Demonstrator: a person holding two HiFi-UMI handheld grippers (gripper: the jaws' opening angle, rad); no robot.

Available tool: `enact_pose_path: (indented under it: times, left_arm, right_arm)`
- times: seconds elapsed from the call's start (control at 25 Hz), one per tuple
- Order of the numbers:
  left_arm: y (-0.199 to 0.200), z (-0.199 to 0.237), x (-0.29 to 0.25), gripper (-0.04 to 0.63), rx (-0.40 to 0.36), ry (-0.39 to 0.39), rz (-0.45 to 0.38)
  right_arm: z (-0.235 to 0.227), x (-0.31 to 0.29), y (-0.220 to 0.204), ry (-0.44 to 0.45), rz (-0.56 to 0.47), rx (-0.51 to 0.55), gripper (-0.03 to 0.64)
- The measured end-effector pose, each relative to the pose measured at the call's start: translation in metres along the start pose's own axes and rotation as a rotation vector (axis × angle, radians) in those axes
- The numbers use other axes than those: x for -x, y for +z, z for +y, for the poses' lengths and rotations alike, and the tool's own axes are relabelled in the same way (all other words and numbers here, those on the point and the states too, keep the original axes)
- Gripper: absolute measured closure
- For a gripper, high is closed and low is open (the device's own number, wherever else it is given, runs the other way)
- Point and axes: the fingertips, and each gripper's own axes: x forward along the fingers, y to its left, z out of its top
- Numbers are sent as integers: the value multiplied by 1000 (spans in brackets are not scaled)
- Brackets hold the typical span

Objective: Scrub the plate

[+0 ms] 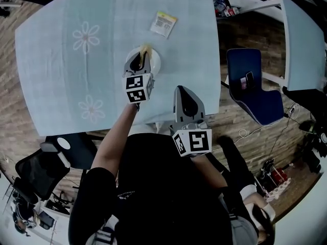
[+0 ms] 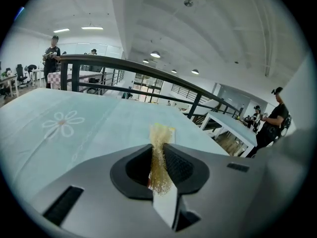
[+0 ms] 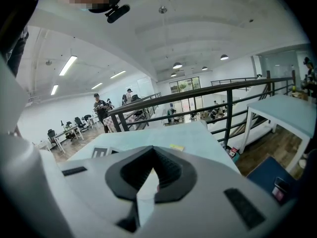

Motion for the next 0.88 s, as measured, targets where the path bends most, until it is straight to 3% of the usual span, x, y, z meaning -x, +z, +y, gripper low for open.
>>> enact_pose_path:
  times: [0.32, 0.88]
  left_arm:
    - [-14, 9, -19, 528, -33, 19, 66]
    - [-34, 29, -20, 528, 4, 81, 171]
  right_arm:
    - [-3, 0, -6, -16, 15, -8, 607]
    - [3, -2, -11, 4, 28, -1, 607]
